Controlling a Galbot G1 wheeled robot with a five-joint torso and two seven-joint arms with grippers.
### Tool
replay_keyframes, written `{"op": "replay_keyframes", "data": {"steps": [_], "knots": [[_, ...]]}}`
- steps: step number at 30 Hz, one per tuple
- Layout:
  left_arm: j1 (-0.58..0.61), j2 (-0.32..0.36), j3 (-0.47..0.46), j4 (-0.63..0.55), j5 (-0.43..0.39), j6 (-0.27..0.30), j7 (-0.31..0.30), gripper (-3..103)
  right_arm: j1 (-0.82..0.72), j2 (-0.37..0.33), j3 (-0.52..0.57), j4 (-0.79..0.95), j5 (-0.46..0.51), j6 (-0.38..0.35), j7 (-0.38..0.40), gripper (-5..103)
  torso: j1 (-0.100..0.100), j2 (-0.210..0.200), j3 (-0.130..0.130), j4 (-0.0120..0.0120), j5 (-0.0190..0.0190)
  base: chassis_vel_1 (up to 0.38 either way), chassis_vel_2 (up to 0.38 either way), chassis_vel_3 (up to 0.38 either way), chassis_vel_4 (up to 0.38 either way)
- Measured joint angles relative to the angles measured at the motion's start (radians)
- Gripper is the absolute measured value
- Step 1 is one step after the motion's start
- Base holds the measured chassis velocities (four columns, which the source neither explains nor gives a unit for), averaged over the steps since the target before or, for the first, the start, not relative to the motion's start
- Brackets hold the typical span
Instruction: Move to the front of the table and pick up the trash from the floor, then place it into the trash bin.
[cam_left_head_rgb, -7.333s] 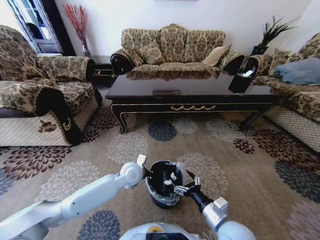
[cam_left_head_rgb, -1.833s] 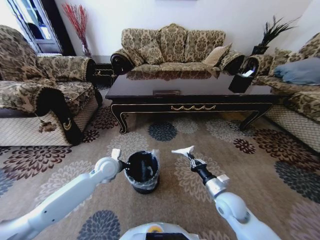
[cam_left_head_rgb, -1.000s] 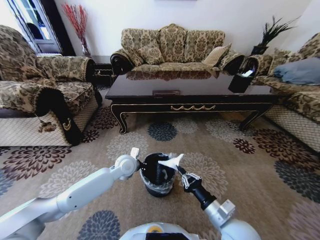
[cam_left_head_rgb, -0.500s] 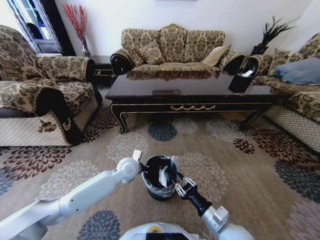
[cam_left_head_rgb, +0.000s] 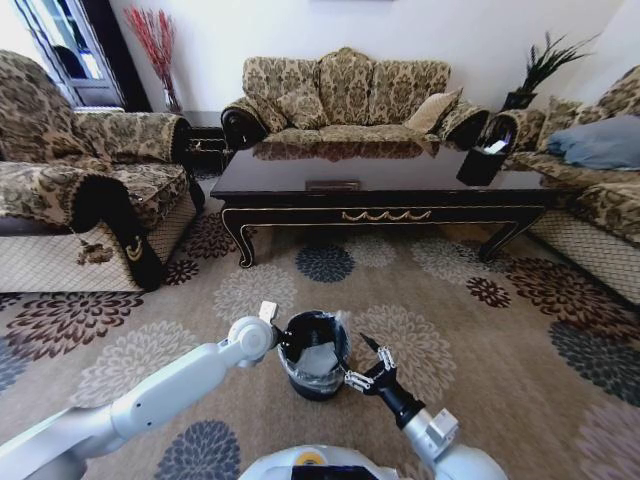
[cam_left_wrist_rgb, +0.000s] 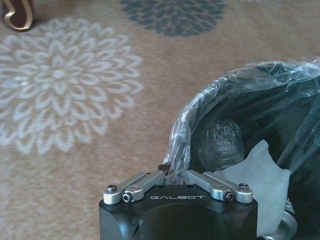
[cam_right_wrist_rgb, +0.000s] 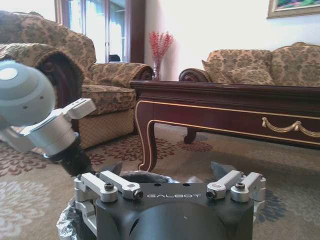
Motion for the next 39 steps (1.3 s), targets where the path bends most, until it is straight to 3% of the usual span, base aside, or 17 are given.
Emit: {"op": "replay_keyframes", "data": {"steps": [6,18,21,28,32,34,35,39], "knots": [[0.008,0.033,-0.046,0.031,-0.003,0.000,0.002,0,0.011,0.013,0.007,-0.015,0.010,0.009,0.006,100,0.000,0.000,0.000,0.0003,0.0003,0.000,0.000,0.000,0.000],[0.035,0.024,-0.098,0.106,-0.012,0.000,0.004,-1,0.002,0.020,0.007,-0.019,0.009,0.012,0.006,100,0.000,0.000,0.000,0.0000,0.0000,0.000,0.000,0.000,0.000],[0.037,0.023,-0.104,0.106,-0.011,-0.001,0.000,3,0.001,0.024,0.007,-0.019,0.008,0.012,0.006,100,0.000,0.000,0.000,-0.0001,0.0001,0.000,0.000,0.000,0.000],[0.055,0.041,-0.128,0.084,-0.004,-0.001,0.000,34,0.003,0.026,0.004,-0.021,0.006,0.012,0.004,100,0.000,0.000,0.000,0.0001,0.0001,0.000,0.000,0.000,0.000],[0.059,0.046,-0.137,0.072,0.001,-0.001,0.001,39,0.002,0.026,0.006,-0.021,0.006,0.011,0.004,100,0.000,0.000,0.000,0.0001,0.0002,0.000,0.000,0.000,0.000],[0.065,0.052,-0.153,0.044,0.008,-0.001,0.005,56,-0.002,0.027,0.007,-0.021,0.006,0.011,0.003,100,0.000,0.000,0.000,0.0000,0.0001,0.000,0.000,0.000,0.000],[0.065,0.052,-0.153,0.044,0.008,-0.001,0.005,56,-0.002,0.027,0.007,-0.021,0.006,0.011,0.003,100,0.000,0.000,0.000,0.0000,0.0001,0.000,0.000,0.000,0.000],[0.072,0.066,-0.180,0.008,0.032,-0.001,0.025,72,-0.004,0.029,0.010,-0.018,0.005,0.011,0.003,100,0.000,0.000,0.000,0.0000,0.0002,0.000,0.000,0.000,0.000]]}}
